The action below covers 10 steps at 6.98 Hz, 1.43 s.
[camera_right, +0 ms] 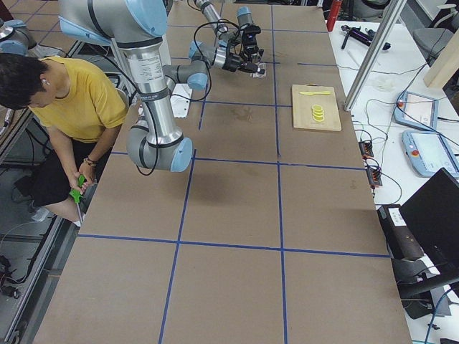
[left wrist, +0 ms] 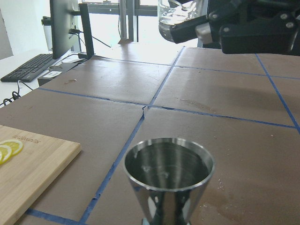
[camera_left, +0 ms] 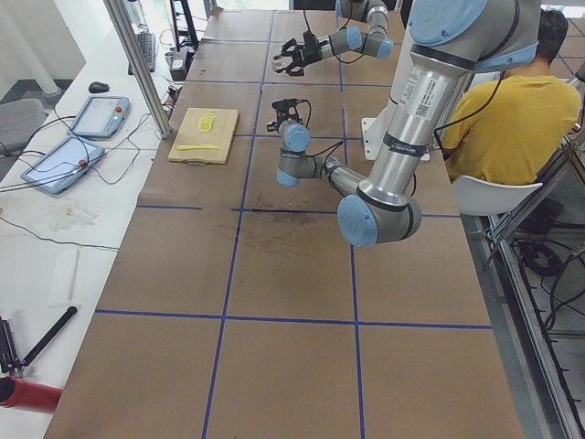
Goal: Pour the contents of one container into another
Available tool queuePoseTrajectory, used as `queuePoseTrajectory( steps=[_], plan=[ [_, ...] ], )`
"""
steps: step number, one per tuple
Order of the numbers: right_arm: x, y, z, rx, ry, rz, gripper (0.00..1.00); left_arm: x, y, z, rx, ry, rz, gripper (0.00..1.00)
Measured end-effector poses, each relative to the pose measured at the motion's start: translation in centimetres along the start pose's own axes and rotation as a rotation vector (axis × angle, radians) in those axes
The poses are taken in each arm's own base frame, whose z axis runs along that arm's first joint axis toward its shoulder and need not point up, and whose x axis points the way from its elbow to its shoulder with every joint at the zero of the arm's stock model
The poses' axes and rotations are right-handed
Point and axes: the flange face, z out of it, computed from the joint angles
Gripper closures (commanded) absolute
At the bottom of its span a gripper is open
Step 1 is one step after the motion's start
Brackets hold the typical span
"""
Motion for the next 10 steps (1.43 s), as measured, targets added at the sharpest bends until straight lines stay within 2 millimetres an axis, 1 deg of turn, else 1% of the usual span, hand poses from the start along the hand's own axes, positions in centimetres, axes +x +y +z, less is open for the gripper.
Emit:
queuePoseTrajectory(
  steps=[2, 4, 6, 9, 10],
  plan=[
    [0.0, 0.2, 0.1, -0.002, 0.001, -0.001, 1.0, -0.5, 2.6, -4.4, 0.001, -0.02, -0.012, 1.0],
    [0.0, 0.3, 0.1, -0.003, 0.002, -0.001, 1.0, 0.4, 4.6, -9.6, -0.007, -0.047, -0.04, 1.0],
    [0.1, 0.4, 0.1, -0.003, 0.003, -0.002, 1.0, 1.1, 7.3, -15.0, 0.035, -0.091, -0.066, 1.0],
    [0.1, 0.6, 0.1, -0.004, 0.003, 0.008, 1.0, 1.1, 11.2, -23.1, 0.129, -0.263, -0.166, 1.0],
    [0.1, 0.6, 0.1, -0.004, 0.003, 0.013, 1.0, 1.2, 12.2, -25.2, 0.152, -0.312, -0.187, 1.0]
  ],
)
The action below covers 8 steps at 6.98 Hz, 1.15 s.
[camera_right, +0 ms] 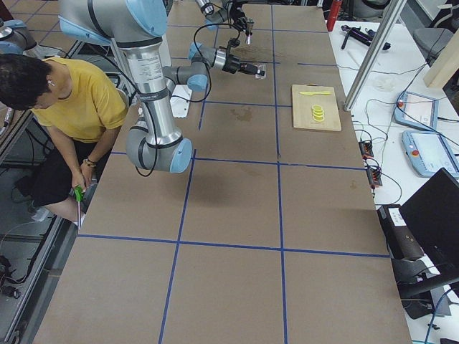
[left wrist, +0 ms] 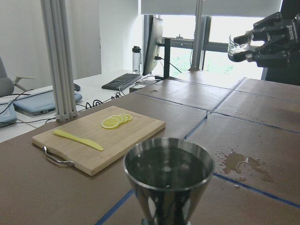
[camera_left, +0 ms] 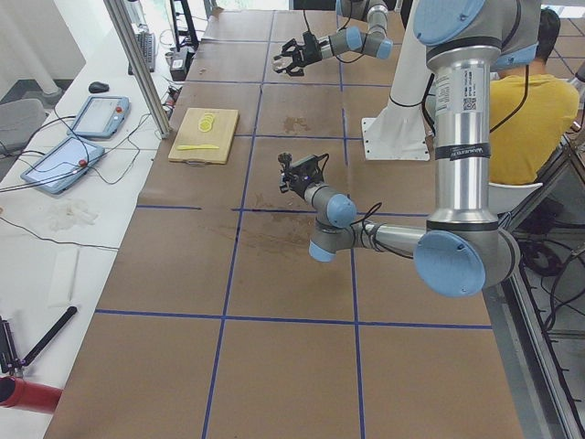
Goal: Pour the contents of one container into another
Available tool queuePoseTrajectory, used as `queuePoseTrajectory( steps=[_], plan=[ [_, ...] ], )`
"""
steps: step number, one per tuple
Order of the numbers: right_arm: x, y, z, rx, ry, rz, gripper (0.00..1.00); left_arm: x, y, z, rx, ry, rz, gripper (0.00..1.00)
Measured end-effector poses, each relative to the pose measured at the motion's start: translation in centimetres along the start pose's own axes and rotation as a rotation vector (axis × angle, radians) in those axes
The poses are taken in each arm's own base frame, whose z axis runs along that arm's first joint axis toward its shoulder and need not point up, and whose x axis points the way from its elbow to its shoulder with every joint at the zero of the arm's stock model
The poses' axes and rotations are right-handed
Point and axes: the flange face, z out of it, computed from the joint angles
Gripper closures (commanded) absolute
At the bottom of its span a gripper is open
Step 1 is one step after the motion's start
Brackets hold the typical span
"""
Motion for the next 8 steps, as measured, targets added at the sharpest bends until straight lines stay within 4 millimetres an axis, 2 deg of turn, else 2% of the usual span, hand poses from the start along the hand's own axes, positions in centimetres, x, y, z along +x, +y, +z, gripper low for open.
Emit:
queuePoseTrajectory(
  steps=[1, 2, 5, 6, 8],
  plan=[
    [0.0, 0.0, 0.0, 0.0, 0.0, 0.003, 1.0, -0.1, 0.5, -0.9, 0.026, -0.044, -0.026, 1.0],
    [0.0, 0.0, 0.0, 0.0, 0.0, 0.006, 1.0, 0.6, 1.3, -1.0, 0.041, -0.075, -0.059, 1.0],
    [0.1, 0.0, 0.1, 0.0, 0.002, 0.012, 1.0, 4.5, 5.2, -1.2, 0.05, -0.166, -0.163, 1.0],
    [0.1, 0.0, 0.1, 0.0, 0.003, 0.012, 1.0, 5.2, 6.0, -1.3, 0.069, -0.221, -0.184, 1.0],
    [0.1, 0.0, 0.1, 0.0, 0.004, 0.012, 1.0, 5.3, 6.7, -1.6, 0.119, -0.345, -0.194, 1.0]
  ],
)
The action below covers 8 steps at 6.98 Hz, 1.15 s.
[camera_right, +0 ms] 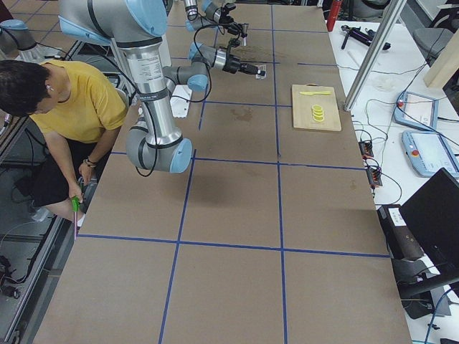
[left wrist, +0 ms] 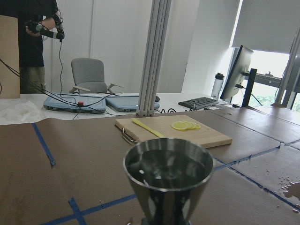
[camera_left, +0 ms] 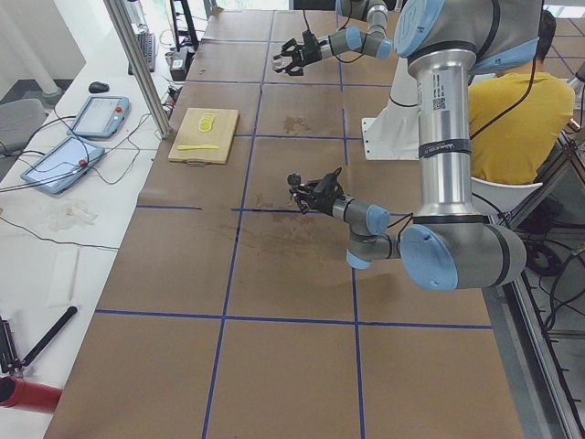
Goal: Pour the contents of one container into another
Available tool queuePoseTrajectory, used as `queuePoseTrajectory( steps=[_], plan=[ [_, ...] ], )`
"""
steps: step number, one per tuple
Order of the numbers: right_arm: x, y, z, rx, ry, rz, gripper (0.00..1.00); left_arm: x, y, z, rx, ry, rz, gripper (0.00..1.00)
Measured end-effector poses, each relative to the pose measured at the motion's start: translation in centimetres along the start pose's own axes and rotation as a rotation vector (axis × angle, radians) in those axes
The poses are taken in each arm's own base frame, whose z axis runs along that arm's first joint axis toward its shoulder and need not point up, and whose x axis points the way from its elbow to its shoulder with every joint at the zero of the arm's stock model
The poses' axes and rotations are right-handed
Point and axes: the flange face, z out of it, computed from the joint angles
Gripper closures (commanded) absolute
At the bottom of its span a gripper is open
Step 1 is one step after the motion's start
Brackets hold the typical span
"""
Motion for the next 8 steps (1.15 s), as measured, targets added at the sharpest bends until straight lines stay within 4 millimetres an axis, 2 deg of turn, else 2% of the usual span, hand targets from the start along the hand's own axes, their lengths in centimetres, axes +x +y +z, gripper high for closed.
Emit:
queuePoseTrajectory(
  steps=[3, 8],
  plan=[
    [0.0, 0.1, 0.0, -0.001, 0.001, -0.002, 1.0, -0.8, 1.2, 0.1, 0.038, -0.112, 0.021, 1.0],
    [0.0, 0.2, 0.0, -0.001, 0.003, -0.004, 1.0, -0.1, 3.7, 1.7, -0.026, -0.131, 0.079, 1.0]
  ],
)
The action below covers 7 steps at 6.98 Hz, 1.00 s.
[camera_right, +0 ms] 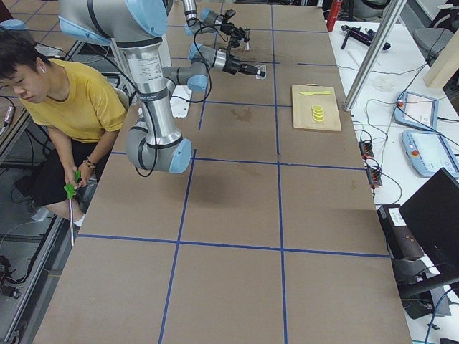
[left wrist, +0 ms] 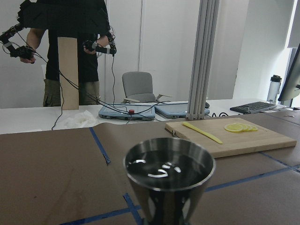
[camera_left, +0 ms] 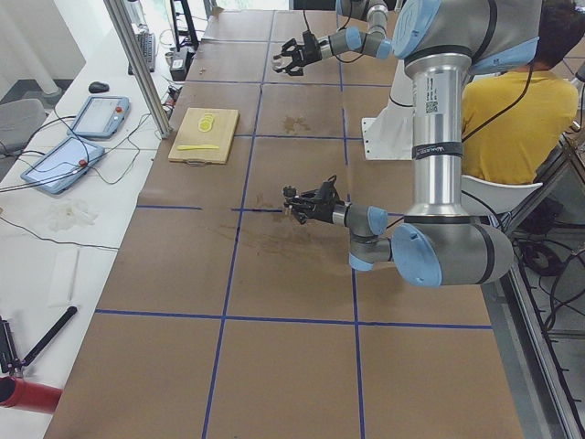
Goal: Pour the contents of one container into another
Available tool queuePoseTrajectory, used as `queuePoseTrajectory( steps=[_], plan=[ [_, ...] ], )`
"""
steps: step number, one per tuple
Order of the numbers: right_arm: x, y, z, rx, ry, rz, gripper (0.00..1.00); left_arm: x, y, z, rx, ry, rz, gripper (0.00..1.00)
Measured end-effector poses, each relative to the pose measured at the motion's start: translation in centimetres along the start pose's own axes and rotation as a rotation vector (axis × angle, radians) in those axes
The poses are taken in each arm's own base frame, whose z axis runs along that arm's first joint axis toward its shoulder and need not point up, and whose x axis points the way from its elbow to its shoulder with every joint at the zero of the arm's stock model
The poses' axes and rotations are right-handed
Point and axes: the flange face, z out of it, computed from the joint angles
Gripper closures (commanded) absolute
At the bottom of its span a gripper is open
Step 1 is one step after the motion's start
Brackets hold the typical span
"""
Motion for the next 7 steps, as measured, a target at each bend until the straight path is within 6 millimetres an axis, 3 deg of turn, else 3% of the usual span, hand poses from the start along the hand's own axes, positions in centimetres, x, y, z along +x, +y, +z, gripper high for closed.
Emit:
queuePoseTrajectory(
  steps=[7],
  plan=[
    [0.0, 0.1, 0.0, 0.0, 0.002, -0.001, 1.0, 0.5, 2.5, 1.0, -0.118, -0.009, -0.012, 1.0]
  ],
)
